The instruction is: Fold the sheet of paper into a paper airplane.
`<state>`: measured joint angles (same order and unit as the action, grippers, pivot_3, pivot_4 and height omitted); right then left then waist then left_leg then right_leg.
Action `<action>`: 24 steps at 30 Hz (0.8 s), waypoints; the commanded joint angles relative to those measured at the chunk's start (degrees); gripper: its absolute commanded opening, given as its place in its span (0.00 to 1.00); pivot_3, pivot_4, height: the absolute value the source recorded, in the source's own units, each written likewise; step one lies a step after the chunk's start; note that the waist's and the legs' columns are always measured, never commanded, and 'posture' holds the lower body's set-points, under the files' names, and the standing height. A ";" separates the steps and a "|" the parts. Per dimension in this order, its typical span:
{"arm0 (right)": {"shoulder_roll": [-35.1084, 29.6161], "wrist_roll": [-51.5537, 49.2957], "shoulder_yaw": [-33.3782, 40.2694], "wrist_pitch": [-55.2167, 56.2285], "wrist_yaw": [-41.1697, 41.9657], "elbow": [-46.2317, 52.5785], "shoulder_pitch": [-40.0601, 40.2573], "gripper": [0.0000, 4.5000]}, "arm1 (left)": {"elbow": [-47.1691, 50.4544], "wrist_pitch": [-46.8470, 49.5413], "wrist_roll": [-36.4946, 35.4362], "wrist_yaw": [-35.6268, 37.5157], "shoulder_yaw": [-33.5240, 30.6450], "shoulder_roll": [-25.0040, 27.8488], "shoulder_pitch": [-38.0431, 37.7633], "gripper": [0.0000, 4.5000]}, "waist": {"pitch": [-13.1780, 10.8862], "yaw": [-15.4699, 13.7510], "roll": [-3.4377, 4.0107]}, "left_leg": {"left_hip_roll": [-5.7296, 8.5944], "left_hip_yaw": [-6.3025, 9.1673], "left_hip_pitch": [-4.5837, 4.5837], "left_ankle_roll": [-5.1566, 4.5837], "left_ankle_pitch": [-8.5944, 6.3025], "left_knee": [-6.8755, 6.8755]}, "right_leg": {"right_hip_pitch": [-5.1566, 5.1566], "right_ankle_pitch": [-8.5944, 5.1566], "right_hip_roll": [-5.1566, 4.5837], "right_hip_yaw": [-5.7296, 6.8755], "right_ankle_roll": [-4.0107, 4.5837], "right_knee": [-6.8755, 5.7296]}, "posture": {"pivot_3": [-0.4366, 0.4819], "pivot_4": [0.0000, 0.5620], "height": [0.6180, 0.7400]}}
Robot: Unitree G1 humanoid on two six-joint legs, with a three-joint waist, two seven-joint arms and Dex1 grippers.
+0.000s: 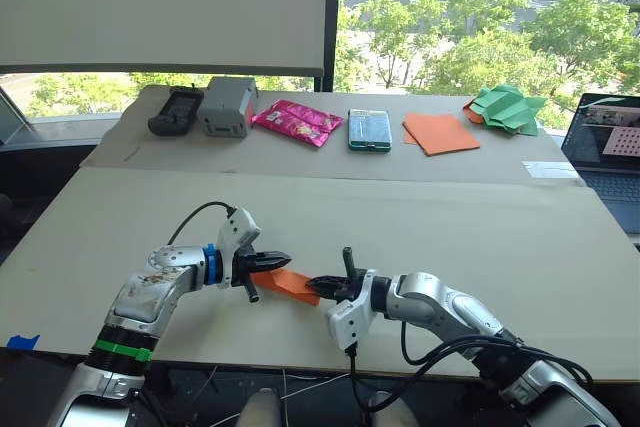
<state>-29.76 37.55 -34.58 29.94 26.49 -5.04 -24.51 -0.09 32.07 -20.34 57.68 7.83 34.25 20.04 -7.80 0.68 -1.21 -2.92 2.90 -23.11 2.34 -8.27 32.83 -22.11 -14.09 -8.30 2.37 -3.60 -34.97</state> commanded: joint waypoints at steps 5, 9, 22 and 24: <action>0.16 0.39 0.53 -1.27 2.21 -2.33 -0.29 0.01 | -1.13 -4.12 2.13 1.22 0.07 1.21 -1.41 0.00 | 0.00 0.01 0.00 | 0.00 0.01 0.00 0.40 -0.25 0.00 | 0.00 0.00 0.00 0.00 0.01 0.04 | 0.48 0.27 0.69; 0.56 -0.36 0.76 -1.66 3.16 -2.33 -0.04 0.01 | -3.27 -6.20 4.17 1.41 0.75 1.51 -2.13 0.00 | 0.01 0.00 -0.01 | 0.00 0.01 0.01 0.39 -0.24 0.00 | 0.01 0.00 0.00 0.00 0.01 0.02 | 0.48 0.27 0.69; 1.04 -12.76 4.69 -12.10 15.71 6.50 3.11 0.60 | -5.17 -9.82 8.97 1.42 4.16 1.22 -2.96 0.00 | 0.17 -0.37 0.23 | 0.00 -0.01 0.08 0.31 -0.20 0.01 | 0.12 0.00 -0.01 0.00 0.00 -0.02 | 0.48 0.27 0.69; 1.14 -19.85 6.79 -19.13 20.90 12.39 4.25 0.75 | -5.01 -10.18 9.49 1.46 4.66 1.55 -3.22 0.00 | 0.18 -0.53 0.23 | 0.00 -0.01 0.09 0.30 -0.19 0.01 | 0.13 0.00 -0.01 0.00 0.00 -0.03 | 0.48 0.27 0.69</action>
<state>-28.44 23.17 -29.41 15.92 42.91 2.78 -20.87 -4.41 21.40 -13.21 59.11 10.70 35.08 17.96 -7.61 0.15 -0.98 -2.93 2.90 -23.02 2.64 -8.45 32.84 -21.97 -14.10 -8.31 2.36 -3.60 -34.99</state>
